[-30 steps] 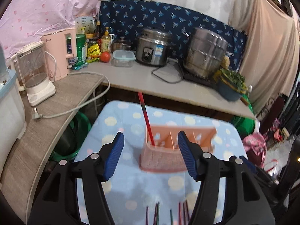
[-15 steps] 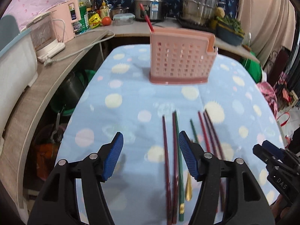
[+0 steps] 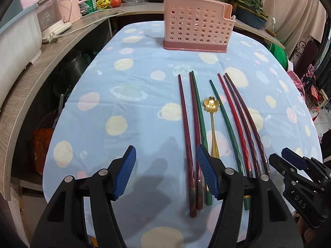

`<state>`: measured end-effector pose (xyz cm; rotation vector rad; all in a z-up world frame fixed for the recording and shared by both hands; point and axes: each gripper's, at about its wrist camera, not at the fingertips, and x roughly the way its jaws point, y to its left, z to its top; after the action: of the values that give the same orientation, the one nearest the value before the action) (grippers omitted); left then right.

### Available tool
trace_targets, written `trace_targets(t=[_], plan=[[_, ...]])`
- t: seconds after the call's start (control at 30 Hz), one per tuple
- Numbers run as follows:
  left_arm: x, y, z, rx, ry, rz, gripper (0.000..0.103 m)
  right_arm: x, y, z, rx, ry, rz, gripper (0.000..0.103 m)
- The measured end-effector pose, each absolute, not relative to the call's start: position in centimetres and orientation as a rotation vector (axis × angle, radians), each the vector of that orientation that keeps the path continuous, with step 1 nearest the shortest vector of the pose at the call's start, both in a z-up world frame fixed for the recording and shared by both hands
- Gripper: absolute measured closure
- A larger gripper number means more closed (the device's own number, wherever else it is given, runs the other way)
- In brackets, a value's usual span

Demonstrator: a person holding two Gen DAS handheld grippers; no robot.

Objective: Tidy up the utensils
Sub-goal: 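Return to the table and grasp a dark red chopstick with each tool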

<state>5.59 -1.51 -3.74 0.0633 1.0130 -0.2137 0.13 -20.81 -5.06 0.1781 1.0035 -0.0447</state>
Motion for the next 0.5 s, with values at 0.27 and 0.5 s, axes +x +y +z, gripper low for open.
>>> trace_targets(t=[0.27,0.5], plan=[[5.0,-1.7,-5.2,0.08,1.056,-0.222,0.047,0.0,-20.6,-6.0,0.175,1.028,-0.036,0.077],[4.8,-2.0,-6.0,0.09,1.082,-0.225,0.05,-0.1,-20.0,-6.3,0.151,1.031,-0.034,0.082]])
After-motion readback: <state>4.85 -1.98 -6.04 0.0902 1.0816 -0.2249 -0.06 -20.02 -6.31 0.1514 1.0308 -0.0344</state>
